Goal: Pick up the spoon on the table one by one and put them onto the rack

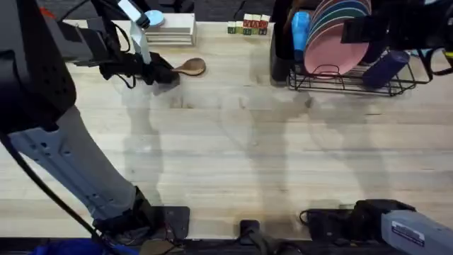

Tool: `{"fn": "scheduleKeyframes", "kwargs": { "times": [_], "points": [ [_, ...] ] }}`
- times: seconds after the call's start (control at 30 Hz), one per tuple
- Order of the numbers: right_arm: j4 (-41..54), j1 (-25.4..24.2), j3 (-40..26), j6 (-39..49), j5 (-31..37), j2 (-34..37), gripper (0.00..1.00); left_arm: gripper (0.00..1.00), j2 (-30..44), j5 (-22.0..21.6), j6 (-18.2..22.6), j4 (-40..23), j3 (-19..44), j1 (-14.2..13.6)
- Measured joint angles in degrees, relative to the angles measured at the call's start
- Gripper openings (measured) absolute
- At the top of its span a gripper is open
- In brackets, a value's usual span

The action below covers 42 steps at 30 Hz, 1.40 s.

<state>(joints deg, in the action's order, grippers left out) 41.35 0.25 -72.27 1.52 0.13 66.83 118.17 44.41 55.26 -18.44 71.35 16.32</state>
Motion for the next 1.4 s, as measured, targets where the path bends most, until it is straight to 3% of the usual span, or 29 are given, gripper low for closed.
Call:
{"fn": "scheduleKeyframes", "kwargs": {
  "times": [0.1, 0.13, 0.27, 0.4, 0.6, 0.7, 0.9, 1.13, 1.4],
  "points": [
    [-0.01, 0.00, 0.00, 0.00, -0.01, 0.00, 0.998, 0.277, 0.00, 0.25, 0.03, -0.22, 0.00, 0.00],
    [-0.16, 0.00, 0.00, 0.00, 0.01, 0.02, 0.998, 0.141, -0.02, 0.62, 0.03, -0.46, 0.00, 0.00],
    [-0.21, 0.00, 0.00, 0.00, 0.01, 0.00, 0.998, 0.054, -0.05, 0.84, 0.01, -0.63, 0.02, 0.00],
    [-0.21, 0.00, 0.00, 0.00, -0.01, 0.02, 0.998, 0.053, -0.26, 0.19, 0.03, -1.19, 0.09, -0.07],
    [-0.36, 0.00, 0.00, 0.00, 0.01, 0.00, 0.998, 0.049, -2.06, -4.83, 0.04, -3.23, 0.42, -1.31],
    [-0.43, 0.00, 0.00, 0.00, 0.00, 0.00, 0.998, 0.045, -5.07, -11.15, 0.62, -6.15, -0.08, -1.19],
    [-0.45, 0.00, 0.00, 0.00, 0.01, 0.02, 0.998, 0.041, -7.44, -15.69, 1.58, -9.43, -0.71, -0.71],
    [-0.45, 0.00, 0.00, 0.00, 0.00, 0.00, 0.998, 0.041, -10.63, -17.01, 1.78, -13.00, -1.14, -0.63],
    [-0.45, 0.00, 0.00, 1.67, -0.01, 0.00, 0.998, 0.040, -16.37, -13.88, 1.78, -13.59, -1.14, -0.71]
  ]
}}
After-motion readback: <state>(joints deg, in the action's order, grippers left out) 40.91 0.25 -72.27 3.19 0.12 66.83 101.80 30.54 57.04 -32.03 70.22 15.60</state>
